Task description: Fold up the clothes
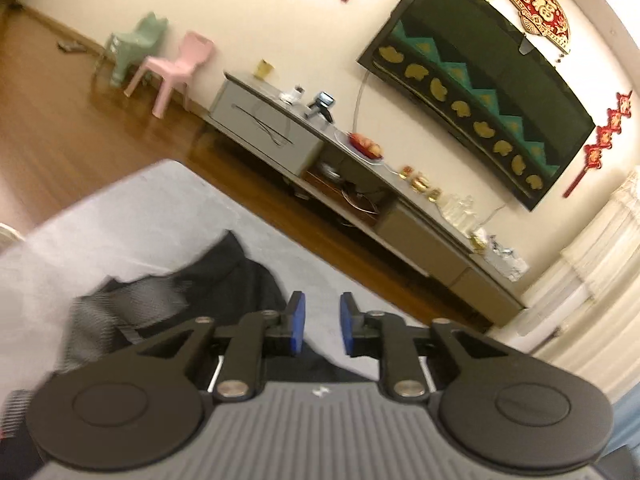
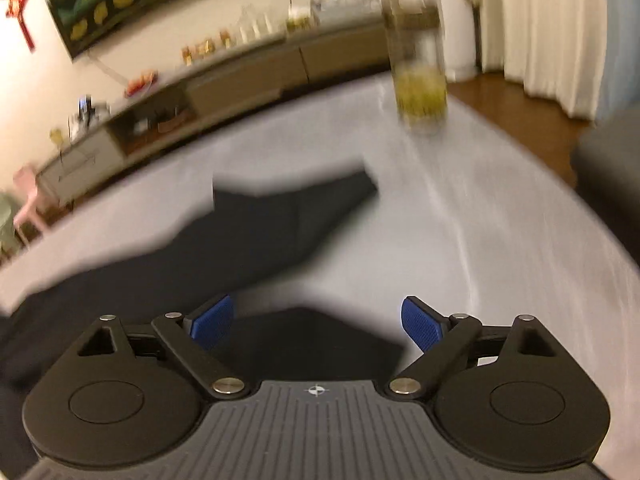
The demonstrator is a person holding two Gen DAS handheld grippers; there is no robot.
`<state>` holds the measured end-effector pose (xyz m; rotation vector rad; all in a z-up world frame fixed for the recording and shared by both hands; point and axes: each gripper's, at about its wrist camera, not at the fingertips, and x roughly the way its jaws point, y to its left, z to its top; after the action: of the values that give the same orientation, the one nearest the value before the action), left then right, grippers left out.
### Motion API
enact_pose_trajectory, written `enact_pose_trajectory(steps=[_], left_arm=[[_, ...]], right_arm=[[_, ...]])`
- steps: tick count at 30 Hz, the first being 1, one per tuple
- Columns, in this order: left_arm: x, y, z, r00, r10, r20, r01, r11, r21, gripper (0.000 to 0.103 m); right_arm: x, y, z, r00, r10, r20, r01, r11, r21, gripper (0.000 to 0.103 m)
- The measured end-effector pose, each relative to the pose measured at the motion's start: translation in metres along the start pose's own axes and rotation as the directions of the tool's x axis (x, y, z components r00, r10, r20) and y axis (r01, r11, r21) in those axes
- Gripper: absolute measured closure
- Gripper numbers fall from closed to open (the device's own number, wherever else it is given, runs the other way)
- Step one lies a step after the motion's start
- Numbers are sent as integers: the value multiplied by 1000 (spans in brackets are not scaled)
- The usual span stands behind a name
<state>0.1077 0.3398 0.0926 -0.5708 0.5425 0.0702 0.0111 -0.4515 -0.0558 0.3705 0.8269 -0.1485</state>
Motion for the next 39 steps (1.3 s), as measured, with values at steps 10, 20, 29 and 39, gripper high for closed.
enact_pose_trajectory(steps=[10, 20, 29, 39], left_arm=[[-37, 77, -18, 987, 154, -39, -156, 985, -74, 81], [-58, 109, -54, 971, 198, -132, -209, 975, -77, 51], [-44, 109, -85, 938, 285, -199, -300, 953, -46, 31], [-88, 123, -104, 942, 310, -125, -327, 933, -150, 9]], right_arm=[[-5, 61, -55, 998, -27, -49, 5, 919, -394, 91], [-24, -7, -46, 836, -514, 192, 548, 767, -334, 89], [-45, -2, -52, 988, -109, 106, 129, 970, -207, 35], [-29, 52, -55, 999, -10, 52, 28, 935, -353, 24]])
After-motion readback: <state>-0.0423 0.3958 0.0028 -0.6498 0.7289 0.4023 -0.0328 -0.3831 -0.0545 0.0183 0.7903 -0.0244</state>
